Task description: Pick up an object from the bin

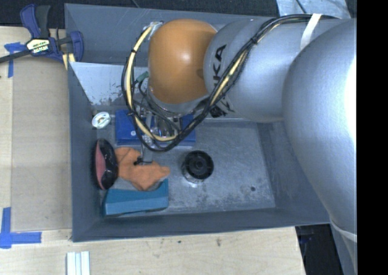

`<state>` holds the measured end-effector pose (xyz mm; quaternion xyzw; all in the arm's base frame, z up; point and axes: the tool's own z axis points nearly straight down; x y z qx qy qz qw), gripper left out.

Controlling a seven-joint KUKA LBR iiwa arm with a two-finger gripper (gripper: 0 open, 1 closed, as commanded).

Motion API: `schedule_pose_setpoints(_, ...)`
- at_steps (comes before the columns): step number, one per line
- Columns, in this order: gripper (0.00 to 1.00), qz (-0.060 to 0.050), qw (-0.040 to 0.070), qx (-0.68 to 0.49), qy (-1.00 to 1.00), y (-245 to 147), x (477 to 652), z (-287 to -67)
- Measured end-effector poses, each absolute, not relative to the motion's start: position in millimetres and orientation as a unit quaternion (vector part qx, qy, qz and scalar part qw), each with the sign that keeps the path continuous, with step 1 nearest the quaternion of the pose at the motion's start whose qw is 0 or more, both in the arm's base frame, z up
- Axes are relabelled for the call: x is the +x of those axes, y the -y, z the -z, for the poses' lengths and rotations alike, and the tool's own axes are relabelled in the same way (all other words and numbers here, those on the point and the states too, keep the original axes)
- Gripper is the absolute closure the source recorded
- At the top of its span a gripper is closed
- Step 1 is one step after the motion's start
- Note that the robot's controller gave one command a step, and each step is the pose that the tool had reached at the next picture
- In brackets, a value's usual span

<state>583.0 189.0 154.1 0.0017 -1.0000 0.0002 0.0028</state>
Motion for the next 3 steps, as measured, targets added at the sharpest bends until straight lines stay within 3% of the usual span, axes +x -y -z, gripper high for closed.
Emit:
schedule_pose_setpoints(1, 0.0, 0.001, -0.001, 0.0, 1.0, -188, 585.0, -159)
schedule_pose_setpoints(2, 1.0, 0.0, -0.001, 0.068, 0.998, -151, 552.6, -77)
schedule_pose_setpoints(3, 0.0, 0.001, -0.001, 0.068, 0.998, -152, 552.5, -77)
